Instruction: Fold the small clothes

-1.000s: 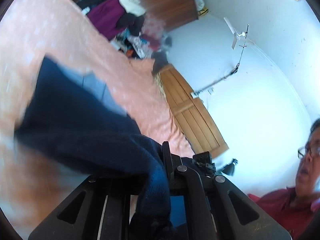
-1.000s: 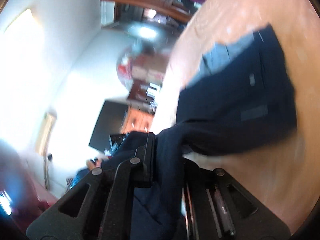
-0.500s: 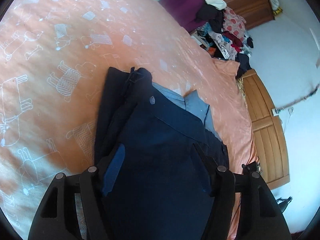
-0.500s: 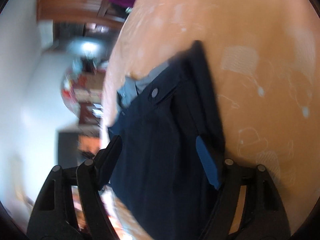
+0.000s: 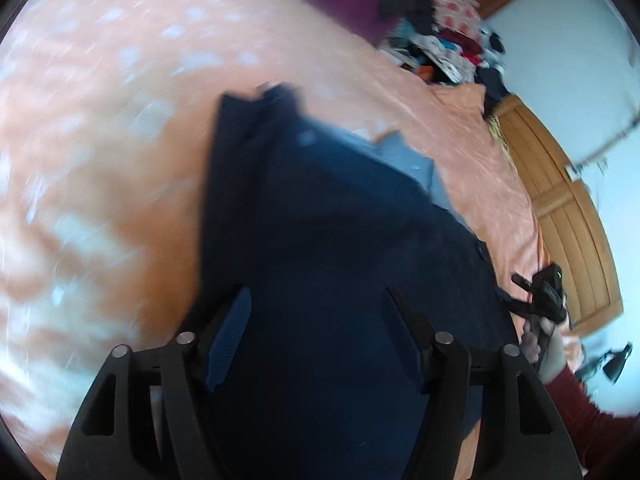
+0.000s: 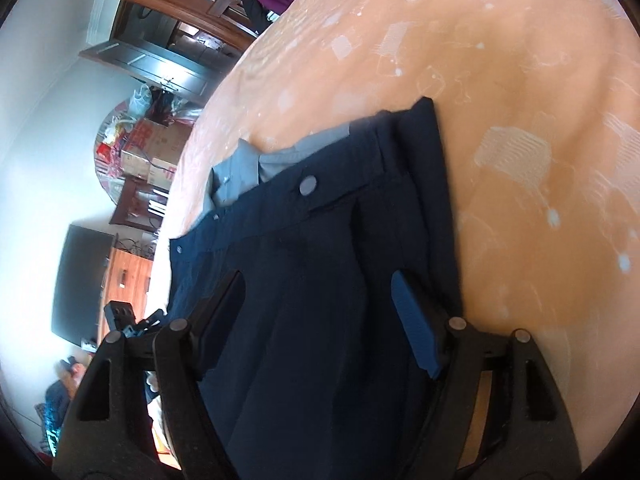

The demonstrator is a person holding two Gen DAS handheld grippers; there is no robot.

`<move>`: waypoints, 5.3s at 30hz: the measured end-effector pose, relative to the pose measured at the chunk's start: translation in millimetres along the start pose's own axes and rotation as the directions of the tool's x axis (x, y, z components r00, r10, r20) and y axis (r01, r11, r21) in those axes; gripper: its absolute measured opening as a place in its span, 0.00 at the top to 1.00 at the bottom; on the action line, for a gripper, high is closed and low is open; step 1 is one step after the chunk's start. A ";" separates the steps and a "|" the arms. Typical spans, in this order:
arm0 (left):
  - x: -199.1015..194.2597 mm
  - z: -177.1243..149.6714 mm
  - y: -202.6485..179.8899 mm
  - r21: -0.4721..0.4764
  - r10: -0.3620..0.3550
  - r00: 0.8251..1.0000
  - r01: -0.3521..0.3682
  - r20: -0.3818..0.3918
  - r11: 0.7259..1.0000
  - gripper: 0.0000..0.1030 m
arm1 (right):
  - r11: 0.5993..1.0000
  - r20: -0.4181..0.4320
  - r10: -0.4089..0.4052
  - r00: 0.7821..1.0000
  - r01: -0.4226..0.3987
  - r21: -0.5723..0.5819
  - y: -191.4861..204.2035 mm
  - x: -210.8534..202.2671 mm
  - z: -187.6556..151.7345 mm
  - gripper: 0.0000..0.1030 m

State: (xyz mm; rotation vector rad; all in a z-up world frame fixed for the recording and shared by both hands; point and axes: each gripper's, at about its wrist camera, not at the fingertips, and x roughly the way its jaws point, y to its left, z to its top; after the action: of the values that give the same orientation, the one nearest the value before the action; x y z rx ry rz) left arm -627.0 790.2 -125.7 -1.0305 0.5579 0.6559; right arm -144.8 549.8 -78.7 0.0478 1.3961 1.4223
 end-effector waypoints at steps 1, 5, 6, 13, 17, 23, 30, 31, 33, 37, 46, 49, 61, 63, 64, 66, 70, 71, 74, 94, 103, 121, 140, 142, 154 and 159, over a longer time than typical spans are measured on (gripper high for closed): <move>-4.1 -4.9 3.6 -0.006 -0.013 1.000 0.013 0.016 1.000 0.35 | 1.000 0.000 -0.005 1.000 0.005 -0.003 0.2 -2.4 -3.1 0.28; -21.5 -35.5 12.7 -0.009 -0.014 0.998 0.015 0.056 1.000 0.36 | 1.000 0.008 -0.009 1.000 0.010 -0.006 -2.0 -8.2 -14.7 0.28; -26.4 -41.3 15.5 -0.022 -0.024 0.998 0.025 0.062 0.999 0.36 | 1.000 0.015 -0.015 1.000 0.015 -0.009 -2.4 -9.7 -17.5 0.28; -65.0 -67.1 25.5 -0.069 0.156 0.986 -0.152 0.056 0.986 0.42 | 0.989 0.066 -0.127 0.990 0.131 -0.068 10.5 -22.4 -37.9 0.26; -96.4 -76.0 -15.7 0.025 0.229 0.961 -0.236 0.152 0.972 0.35 | 0.967 0.128 -0.223 0.966 0.235 -0.094 23.6 -39.1 -65.8 0.21; -14.5 -79.3 -141.4 0.308 -0.100 0.995 0.087 0.025 0.948 0.33 | 0.910 0.243 -0.216 0.946 0.286 -0.302 110.7 -20.3 -128.6 0.42; 80.3 -115.4 -180.0 0.305 -0.187 0.967 0.233 -0.173 0.923 0.38 | 0.857 -0.026 -0.186 0.982 0.150 -0.493 155.7 91.6 -169.8 1.00; 80.0 -114.5 -174.4 0.292 -0.193 0.966 0.237 -0.170 0.927 0.45 | 0.858 -0.038 -0.195 0.980 0.151 -0.491 150.0 96.9 -168.5 1.00; 74.8 -111.7 -163.3 0.281 -0.175 0.969 0.220 -0.175 0.934 0.54 | 0.868 -0.046 -0.189 0.981 0.145 -0.476 142.6 93.7 -162.7 1.00; 50.1 -106.1 -127.7 0.272 -0.141 0.976 0.183 -0.165 0.945 0.59 | 0.884 0.010 -0.221 0.975 0.205 -0.420 105.4 57.0 -136.8 1.00; -62.6 -84.0 21.0 -0.068 0.025 0.996 -0.019 0.087 0.998 0.69 | 0.861 0.158 -0.423 0.892 0.450 -0.236 16.5 -58.4 -88.3 0.89; -98.3 -87.6 43.0 -0.151 0.174 0.973 -0.151 0.154 0.977 0.37 | 0.820 0.266 -0.485 0.833 0.539 -0.192 22.0 -88.3 -90.2 0.41; -59.7 -100.3 3.2 0.057 0.604 0.786 -0.614 0.135 0.787 0.00 | 0.674 0.281 -0.702 0.654 0.738 -0.035 -29.1 -64.8 -96.7 0.00; -63.0 -104.9 11.0 0.041 0.579 0.802 -0.590 0.149 0.806 0.00 | 0.671 0.295 -0.700 0.650 0.740 -0.039 -27.9 -61.9 -98.0 0.00; -65.1 -105.2 15.0 0.024 0.557 0.815 -0.567 0.156 0.823 0.00 | 0.679 0.295 -0.693 0.658 0.733 -0.037 -29.4 -62.4 -97.2 0.00; -67.9 -104.7 18.9 0.003 0.536 0.826 -0.545 0.175 0.838 0.00 | 0.687 0.293 -0.687 0.665 0.726 -0.033 -32.8 -64.4 -97.9 0.00; -65.2 -101.1 14.6 0.015 0.560 0.804 -0.574 0.199 0.819 0.00 | 0.691 0.305 -0.681 0.665 0.722 -0.032 -33.6 -61.8 -96.9 0.00; -66.4 -101.0 15.7 0.009 0.555 0.806 -0.568 0.205 0.823 0.00 | 0.694 0.306 -0.679 0.668 0.719 -0.031 -34.3 -61.8 -96.4 0.00; -71.1 -103.7 16.0 0.003 0.552 0.804 -0.566 0.221 0.824 0.00 | 0.703 0.304 -0.671 0.676 0.711 -0.028 -35.4 -62.1 -96.4 0.00; -68.6 -101.9 14.0 0.007 0.573 0.787 -0.590 0.231 0.808 0.00 | 0.714 0.305 -0.661 0.686 0.700 -0.026 -38.1 -61.8 -94.2 0.00; -68.9 -101.3 14.6 0.003 0.568 0.789 -0.585 0.235 0.811 0.00 | 0.713 0.306 -0.662 0.685 0.701 -0.026 -37.9 -62.1 -94.6 0.00; -68.6 -100.5 16.7 -0.010 0.574 0.784 -0.589 0.239 0.808 0.00 | 0.709 0.304 -0.665 0.683 0.704 -0.032 -39.3 -67.1 -96.0 0.00; -68.3 -100.8 16.2 -0.012 0.576 0.782 -0.590 0.236 0.807 0.00 | 0.714 0.304 -0.659 0.688 0.699 -0.034 -38.0 -64.7 -92.0 0.00; -68.5 -100.9 16.2 -0.012 0.577 0.782 -0.591 0.236 0.807 0.00 | 0.713 0.304 -0.660 0.687 0.701 -0.035 -37.5 -64.1 -92.1 0.00; -68.5 -100.8 16.2 -0.012 0.576 0.782 -0.591 0.236 0.807 0.00 | 0.713 0.304 -0.660 0.687 0.700 -0.035 -37.6 -64.2 -92.1 0.00; -68.6 -100.7 16.2 -0.012 0.576 0.783 -0.591 0.236 0.807 0.00 | 0.713 0.304 -0.660 0.687 0.700 -0.035 -37.9 -64.5 -92.0 0.00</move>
State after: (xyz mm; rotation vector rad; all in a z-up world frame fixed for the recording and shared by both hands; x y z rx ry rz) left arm -696.9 689.2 -128.9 -0.6965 0.6959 1.2873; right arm -155.6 432.8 -94.8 -0.3404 0.9163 0.8310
